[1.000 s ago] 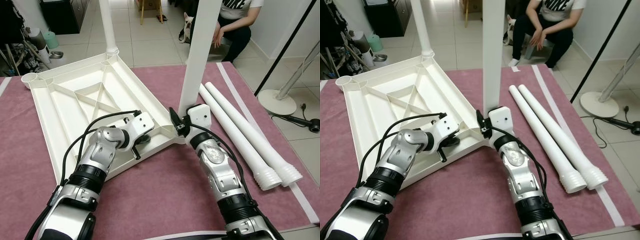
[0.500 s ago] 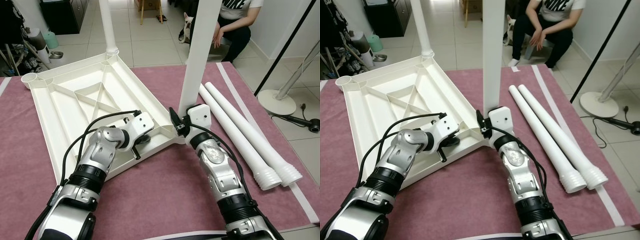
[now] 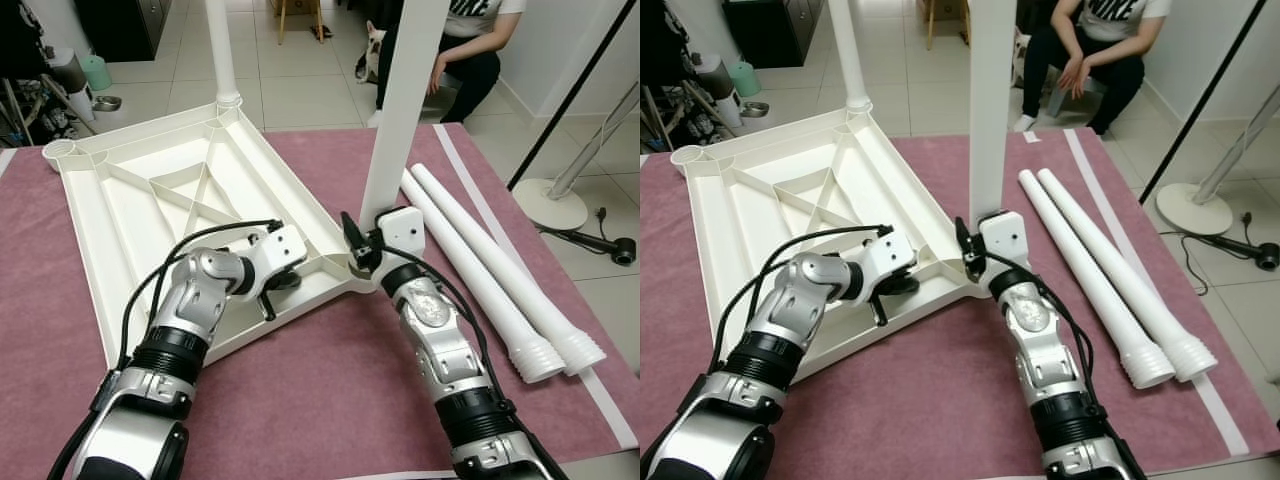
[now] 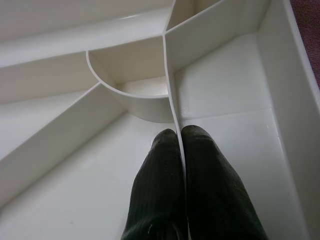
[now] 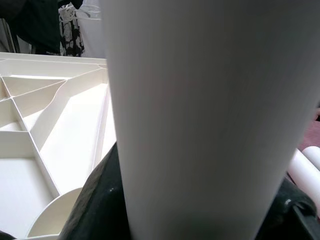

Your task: Building children table

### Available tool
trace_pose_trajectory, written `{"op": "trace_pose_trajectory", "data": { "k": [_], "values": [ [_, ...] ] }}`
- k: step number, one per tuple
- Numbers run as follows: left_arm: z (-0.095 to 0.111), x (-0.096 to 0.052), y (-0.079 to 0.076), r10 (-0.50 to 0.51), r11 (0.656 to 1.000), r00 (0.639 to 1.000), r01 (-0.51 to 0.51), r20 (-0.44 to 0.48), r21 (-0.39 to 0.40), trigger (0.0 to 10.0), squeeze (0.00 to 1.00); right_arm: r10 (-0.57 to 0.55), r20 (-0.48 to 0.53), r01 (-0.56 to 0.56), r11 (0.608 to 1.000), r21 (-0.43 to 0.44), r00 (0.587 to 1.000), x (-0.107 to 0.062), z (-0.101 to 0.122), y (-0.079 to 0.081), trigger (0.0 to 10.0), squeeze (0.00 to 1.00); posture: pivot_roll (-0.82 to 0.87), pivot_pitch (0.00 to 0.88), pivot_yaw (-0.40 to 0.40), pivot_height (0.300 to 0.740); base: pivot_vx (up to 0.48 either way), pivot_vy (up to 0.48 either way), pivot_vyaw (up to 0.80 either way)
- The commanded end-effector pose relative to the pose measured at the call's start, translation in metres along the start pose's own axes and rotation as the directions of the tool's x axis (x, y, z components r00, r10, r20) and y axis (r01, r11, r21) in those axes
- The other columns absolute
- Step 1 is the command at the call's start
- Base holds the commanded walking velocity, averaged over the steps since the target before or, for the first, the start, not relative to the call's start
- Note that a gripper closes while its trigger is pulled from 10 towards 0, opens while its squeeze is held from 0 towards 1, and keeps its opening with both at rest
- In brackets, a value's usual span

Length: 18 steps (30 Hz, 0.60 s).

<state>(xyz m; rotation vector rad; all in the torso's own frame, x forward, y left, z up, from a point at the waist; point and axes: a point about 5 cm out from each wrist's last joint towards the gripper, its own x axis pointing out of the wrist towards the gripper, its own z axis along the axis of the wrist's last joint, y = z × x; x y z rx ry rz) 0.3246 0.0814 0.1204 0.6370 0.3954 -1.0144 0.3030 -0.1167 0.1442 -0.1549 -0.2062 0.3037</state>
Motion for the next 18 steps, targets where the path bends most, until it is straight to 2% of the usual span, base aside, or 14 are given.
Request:
{"op": "trace_pose_trajectory", "data": {
  "k": [1, 2, 6, 7, 8, 10, 11, 16, 17, 18],
  "values": [
    [-0.008, -0.005, 0.016, 0.484, 0.875, 0.875, -0.483, 0.008, -0.034, 10.0, 0.0, 0.02, -0.008, -0.019, 0.999, 0.027, 1.0, 0.003, 0.0, -0.006, 10.0, 0.0, -0.03, 0.0, 0.0, 0.74, 0.0, 0.0, 0.0],
    [0.001, -0.01, 0.018, 0.498, 0.867, 0.865, -0.495, 0.06, -0.059, 10.0, 0.0, 0.024, -0.002, -0.024, 0.999, 0.045, 1.0, 0.005, 0.002, -0.012, 10.0, 0.0, -0.03, 0.0, 0.0, 0.74, 0.0, 0.0, 0.0],
    [0.008, -0.016, 0.02, 0.514, 0.858, 0.851, -0.508, 0.106, -0.076, 10.0, 0.0, 0.028, 0.006, -0.028, 0.997, 0.065, 1.0, 0.008, 0.004, -0.018, 10.0, 0.0, -0.02, 0.0, 0.0, 0.74, 0.0, 0.0, 0.0],
    [0.007, -0.017, 0.019, 0.493, 0.869, 0.864, -0.486, 0.104, -0.088, 10.0, 1.0, 0.03, 0.008, -0.031, 0.997, 0.069, 1.0, 0.008, 0.005, -0.017, 10.0, 0.0, -0.02, 0.0, 0.0, 0.74, 0.0, 0.0, 0.0],
    [0.006, -0.018, 0.018, 0.477, 0.878, 0.873, -0.469, 0.103, -0.099, 10.0, 1.0, 0.033, 0.01, -0.033, 0.997, 0.072, 0.999, 0.008, 0.005, -0.017, 10.0, 0.0, -0.02, 0.0, 0.0, 0.74, 0.0, 0.0, 0.0],
    [0.006, -0.02, 0.019, 0.482, 0.874, 0.87, -0.471, 0.103, -0.117, 10.0, 1.0, 0.037, 0.012, -0.038, 0.997, 0.071, 0.999, 0.009, 0.005, -0.016, 10.0, 0.0, -0.02, 0.0, 0.0, 0.74, 0.0, 0.0, 0.0],
    [0.007, -0.023, 0.02, 0.485, 0.871, 0.867, -0.468, 0.111, -0.151, 10.0, 1.0, 0.042, 0.015, -0.043, 0.997, 0.07, 0.999, 0.01, 0.006, -0.016, 10.0, 0.0, -0.02, 0.0, 0.0, 0.74, 0.0, 0.0, 0.0],
    [0.009, -0.028, 0.024, 0.494, 0.864, 0.86, -0.468, 0.126, -0.186, 10.0, 1.0, 0.051, 0.024, -0.053, 0.996, 0.072, 0.998, 0.011, 0.008, -0.014, 10.0, 0.0, -0.01, 0.0, 0.0, 0.74, 0.0, 0.0, 0.0],
    [0.012, -0.035, 0.026, 0.493, 0.867, 0.857, -0.47, 0.148, -0.167, 10.0, 0.0, 0.074, 0.038, -0.077, 0.994, 0.08, 0.997, 0.012, 0.012, -0.01, 10.0, 0.0, -0.01, 0.0, 0.0, 0.74, 0.0, 0.0, 0.0],
    [0.012, -0.035, 0.026, 0.493, 0.867, 0.857, -0.47, 0.148, -0.167, 10.0, 0.0, 0.074, 0.038, -0.077, 0.994, 0.08, 0.997, 0.012, 0.012, -0.01, 10.0, 0.0, -0.01, 0.0, 0.0, 0.74, 0.0, 0.0, 0.0]
  ]
}}
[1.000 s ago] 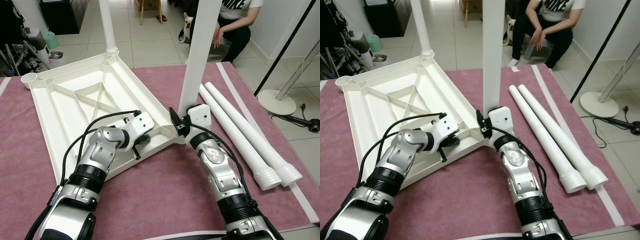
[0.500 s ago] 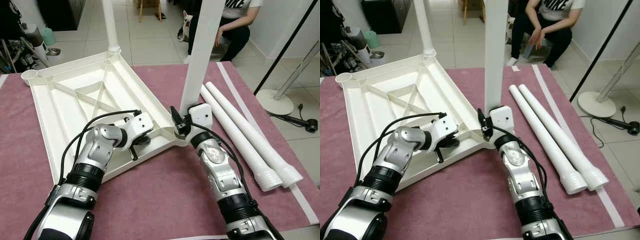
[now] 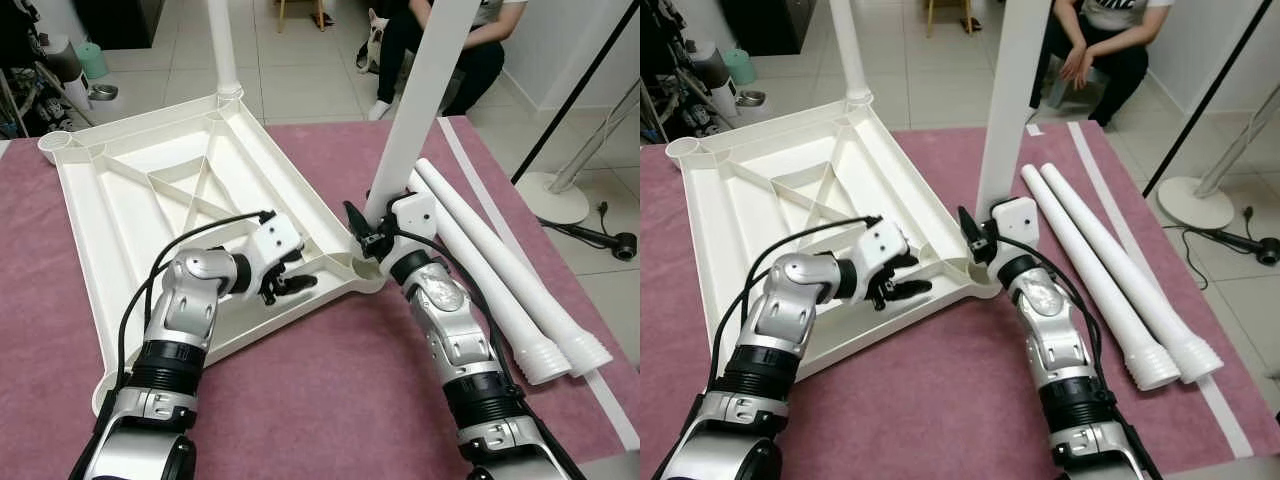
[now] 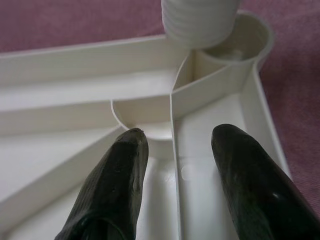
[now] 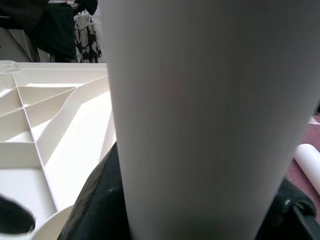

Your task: Building children table

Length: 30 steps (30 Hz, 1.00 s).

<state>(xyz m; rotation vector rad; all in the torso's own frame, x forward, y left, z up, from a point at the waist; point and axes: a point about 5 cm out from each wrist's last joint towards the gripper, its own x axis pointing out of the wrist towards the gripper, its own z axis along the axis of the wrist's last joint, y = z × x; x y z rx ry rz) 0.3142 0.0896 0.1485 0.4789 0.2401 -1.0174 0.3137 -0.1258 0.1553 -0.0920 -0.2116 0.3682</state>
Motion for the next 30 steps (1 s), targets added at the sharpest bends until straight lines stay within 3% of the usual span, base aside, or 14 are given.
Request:
{"op": "trace_pose_trajectory", "data": {
  "k": [1, 7, 9, 11, 12, 30],
  "values": [
    [0.003, -0.012, 0.026, 0.46, 0.888, 0.887, -0.46, 0.023, -0.004, 10.0, 0.0, 0.033, 0.023, -0.033, 0.999, 0.018, 0.999, 0.005, 0.006, 0.007, 10.0, 0.0, 0.0, 0.0, 0.0, 0.74, 0.0, 0.0, 0.0],
    [0.014, -0.024, 0.026, 0.469, 0.882, 0.879, -0.472, 0.083, 0.017, 10.0, 0.0, 0.075, 0.053, -0.078, 0.996, 0.047, 0.996, 0.008, 0.015, 0.013, 10.0, 0.0, 0.01, 0.0, 0.0, 0.74, 0.0, 0.0, 0.0],
    [0.018, -0.03, 0.018, 0.434, 0.895, 0.895, -0.441, 0.104, 0.066, 10.0, 0.0, 0.11, 0.049, -0.113, 0.992, 0.063, 0.993, 0.008, 0.015, 0.017, 10.0, 0.0, 0.01, 0.0, 0.0, 0.74, 0.0, 0.0, 0.0],
    [0.018, -0.03, 0.014, 0.415, 0.903, 0.904, -0.424, 0.102, 0.078, 10.0, 0.0, 0.12, 0.041, -0.123, 0.99, 0.064, 0.992, 0.007, 0.014, 0.018, 10.0, 0.0, 0.02, 0.0, 0.0, 0.74, 0.0, 0.0, 0.0],
    [0.017, -0.031, 0.009, 0.398, 0.911, 0.913, -0.405, 0.094, 0.082, 10.0, 0.0, 0.122, 0.036, -0.124, 0.99, 0.069, 0.992, 0.007, 0.012, 0.018, 10.0, 0.0, 0.02, 0.0, 0.053, 0.74, 0.0, 0.0, 0.0],
    [0.017, -0.031, 0.009, 0.398, 0.911, 0.913, -0.405, 0.094, 0.082, 10.0, 0.0, 0.122, 0.036, -0.124, 0.99, 0.069, 0.992, 0.007, 0.012, 0.018, 10.0, 0.0, 0.02, 0.0, 0.053, 0.74, 0.0, 0.0, 0.0]
  ]
}}
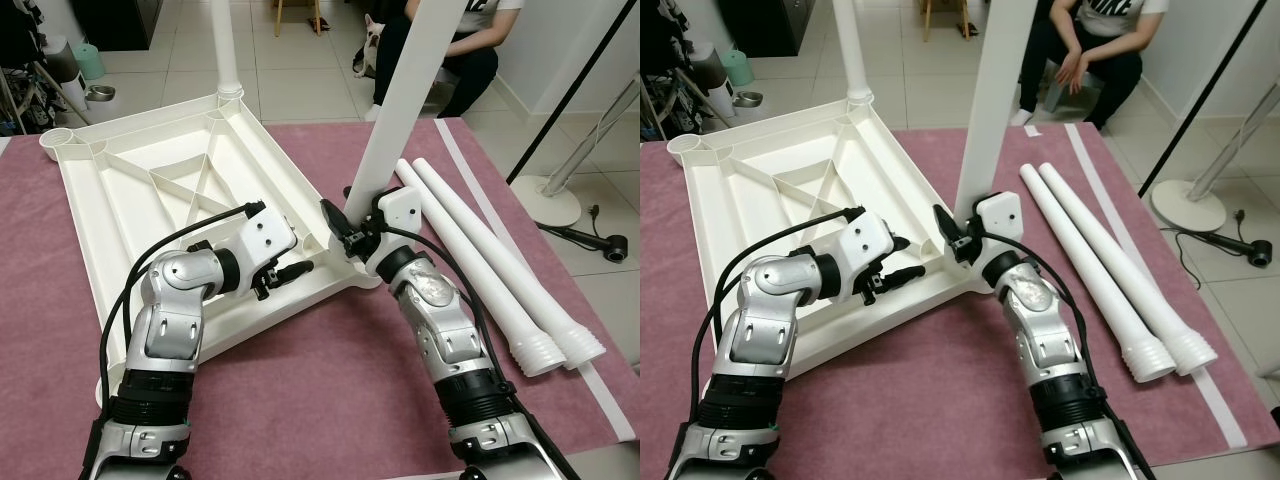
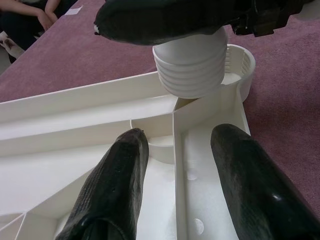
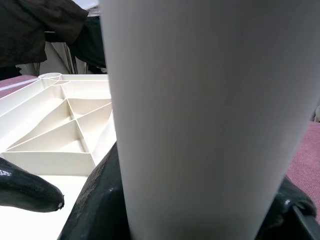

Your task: Building children table

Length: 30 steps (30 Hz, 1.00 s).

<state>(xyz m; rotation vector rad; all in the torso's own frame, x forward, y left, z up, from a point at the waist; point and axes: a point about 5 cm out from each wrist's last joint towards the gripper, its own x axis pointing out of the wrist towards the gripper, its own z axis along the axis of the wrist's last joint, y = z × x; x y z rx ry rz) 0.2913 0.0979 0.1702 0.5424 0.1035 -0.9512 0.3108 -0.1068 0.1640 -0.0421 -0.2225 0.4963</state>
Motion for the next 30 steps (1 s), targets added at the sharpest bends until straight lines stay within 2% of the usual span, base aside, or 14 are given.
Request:
{"op": "trace_pose_trajectory", "data": {
  "k": [1, 30],
  "values": [
    [-0.0004, -0.0021, 0.0195, 0.311, 0.95, 0.95, -0.311, -0.006, 0.011, 10.0, 0.0, 0.002, 0.005, -0.002, 1.0, 0.013, 1.0, 0.0013, 0.0018, 0.0009, 10.0, 0.0, 0.02, 0.0, 0.053, 0.74, 0.0, 0.0, 0.0],
    [-0.0004, -0.0021, 0.0195, 0.311, 0.95, 0.95, -0.311, -0.006, 0.011, 10.0, 0.0, 0.002, 0.005, -0.002, 1.0, 0.013, 1.0, 0.0013, 0.0018, 0.0009, 10.0, 0.0, 0.02, 0.0, 0.053, 0.74, 0.0, 0.0, 0.0]
  ]
}}
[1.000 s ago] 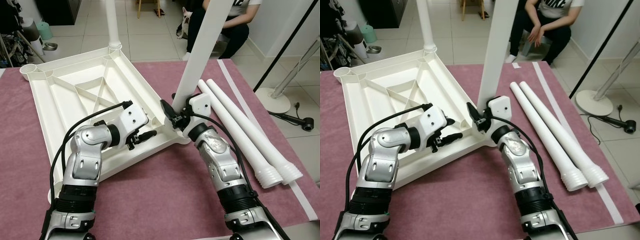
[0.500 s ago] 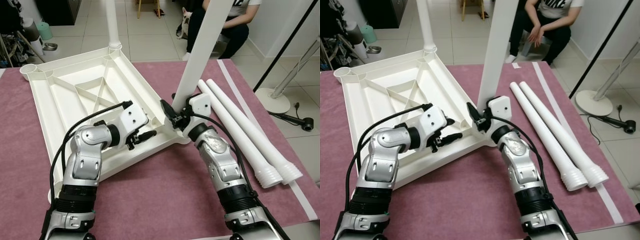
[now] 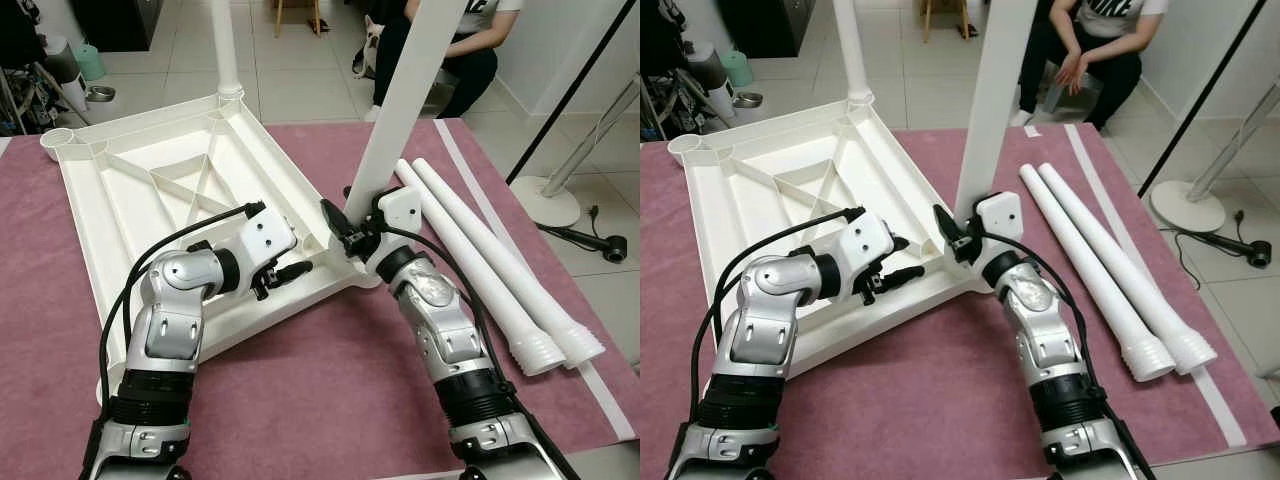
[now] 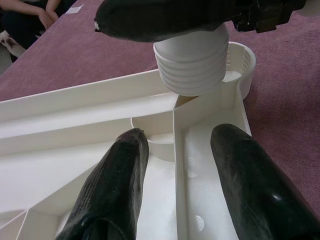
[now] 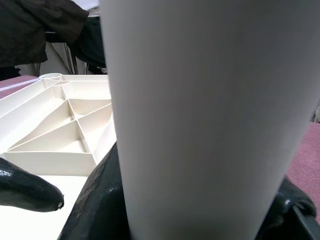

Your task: Building children table

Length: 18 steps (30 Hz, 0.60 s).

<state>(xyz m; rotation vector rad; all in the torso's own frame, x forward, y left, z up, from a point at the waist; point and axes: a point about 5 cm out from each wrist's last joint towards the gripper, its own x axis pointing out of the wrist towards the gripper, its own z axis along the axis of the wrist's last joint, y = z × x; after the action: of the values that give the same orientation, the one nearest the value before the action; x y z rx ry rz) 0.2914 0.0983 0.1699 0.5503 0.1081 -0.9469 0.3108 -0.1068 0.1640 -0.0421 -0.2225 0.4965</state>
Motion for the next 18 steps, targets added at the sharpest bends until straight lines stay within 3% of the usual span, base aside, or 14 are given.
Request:
{"op": "trace_pose_trajectory", "data": {
  "k": [1, 13, 14, 18],
  "values": [
    [0.0, -0.002, 0.019, 0.308, 0.951, 0.951, -0.308, 0.001, 0.005, 10.0, 0.0, 0.002, 0.005, -0.002, 1.0, 0.013, 1.0, 0.001, 0.002, 0.001, 10.0, 0.0, 0.02, 0.0, 0.053, 0.74, 0.0, 0.0, 0.0],
    [0.0, -0.002, 0.019, 0.308, 0.951, 0.951, -0.308, 0.001, 0.005, 10.0, 0.0, 0.002, 0.005, -0.002, 1.0, 0.013, 1.0, 0.001, 0.002, 0.001, 10.0, 0.0, 0.02, 0.0, 0.053, 0.74, 0.0, 0.0, 0.0],
    [-0.004, 0.0, 0.011, 0.331, 0.943, 0.943, -0.332, -0.028, -0.027, 10.0, 0.0, -0.038, 0.007, 0.038, 0.999, 0.0, 0.999, -0.003, 0.002, -0.008, 10.0, 0.0, 0.01, 0.0, 0.0, 0.74, 0.0, 0.0, 0.0],
    [-0.008, 0.008, 0.003, 0.382, 0.921, 0.923, -0.384, -0.049, -0.06, 10.0, 0.0, -0.091, 0.022, 0.091, 0.996, -0.017, 0.996, -0.009, 0.004, -0.019, 10.0, 0.0, 0.01, 0.0, 0.0, 0.74, 0.0, 0.0, 0.0]
  ]
}}
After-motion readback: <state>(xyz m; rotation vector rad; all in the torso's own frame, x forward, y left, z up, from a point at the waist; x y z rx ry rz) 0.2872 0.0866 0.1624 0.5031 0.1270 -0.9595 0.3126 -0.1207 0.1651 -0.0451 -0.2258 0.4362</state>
